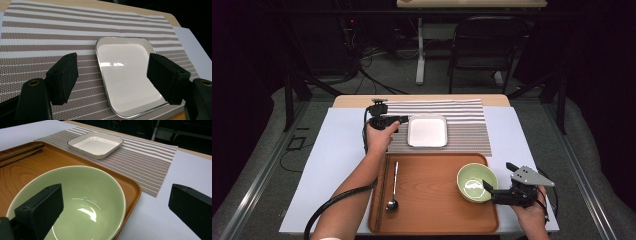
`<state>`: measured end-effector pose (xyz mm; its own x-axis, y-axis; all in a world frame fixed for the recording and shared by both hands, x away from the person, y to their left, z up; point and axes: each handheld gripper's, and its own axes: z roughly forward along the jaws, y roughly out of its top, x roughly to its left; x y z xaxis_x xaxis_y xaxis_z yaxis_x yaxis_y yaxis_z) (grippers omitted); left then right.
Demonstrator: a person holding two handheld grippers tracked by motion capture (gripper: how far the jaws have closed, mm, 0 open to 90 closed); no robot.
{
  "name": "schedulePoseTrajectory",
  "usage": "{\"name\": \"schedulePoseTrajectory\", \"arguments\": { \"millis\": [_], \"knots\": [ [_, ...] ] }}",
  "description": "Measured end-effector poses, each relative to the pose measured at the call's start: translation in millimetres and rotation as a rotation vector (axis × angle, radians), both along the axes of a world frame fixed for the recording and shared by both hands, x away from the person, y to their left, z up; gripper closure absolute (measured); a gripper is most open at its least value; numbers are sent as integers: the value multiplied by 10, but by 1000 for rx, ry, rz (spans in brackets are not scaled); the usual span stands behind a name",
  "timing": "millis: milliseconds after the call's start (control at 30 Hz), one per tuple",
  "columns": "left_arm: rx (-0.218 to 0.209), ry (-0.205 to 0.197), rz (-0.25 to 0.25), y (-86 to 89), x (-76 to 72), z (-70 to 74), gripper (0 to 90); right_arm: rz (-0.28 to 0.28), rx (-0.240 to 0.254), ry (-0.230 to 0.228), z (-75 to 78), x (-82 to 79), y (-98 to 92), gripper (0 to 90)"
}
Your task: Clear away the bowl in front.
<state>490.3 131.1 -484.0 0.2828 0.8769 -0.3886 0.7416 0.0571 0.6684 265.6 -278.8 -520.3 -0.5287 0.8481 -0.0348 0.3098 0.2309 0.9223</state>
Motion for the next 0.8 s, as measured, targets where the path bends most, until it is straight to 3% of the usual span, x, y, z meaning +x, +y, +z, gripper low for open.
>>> {"name": "schedulePoseTrajectory", "arguments": {
  "millis": [400,600,800],
  "knots": [
    [4,28,32,59,86,-124,286,2,-1,1,-2,3,1,0],
    [-15,40,41,48,119,-175,341,2,1,4,-4,4,0,0],
    [7,31,38,-18,146,-212,429,7,-3,2,-4,3,7,0]
  ]
}}
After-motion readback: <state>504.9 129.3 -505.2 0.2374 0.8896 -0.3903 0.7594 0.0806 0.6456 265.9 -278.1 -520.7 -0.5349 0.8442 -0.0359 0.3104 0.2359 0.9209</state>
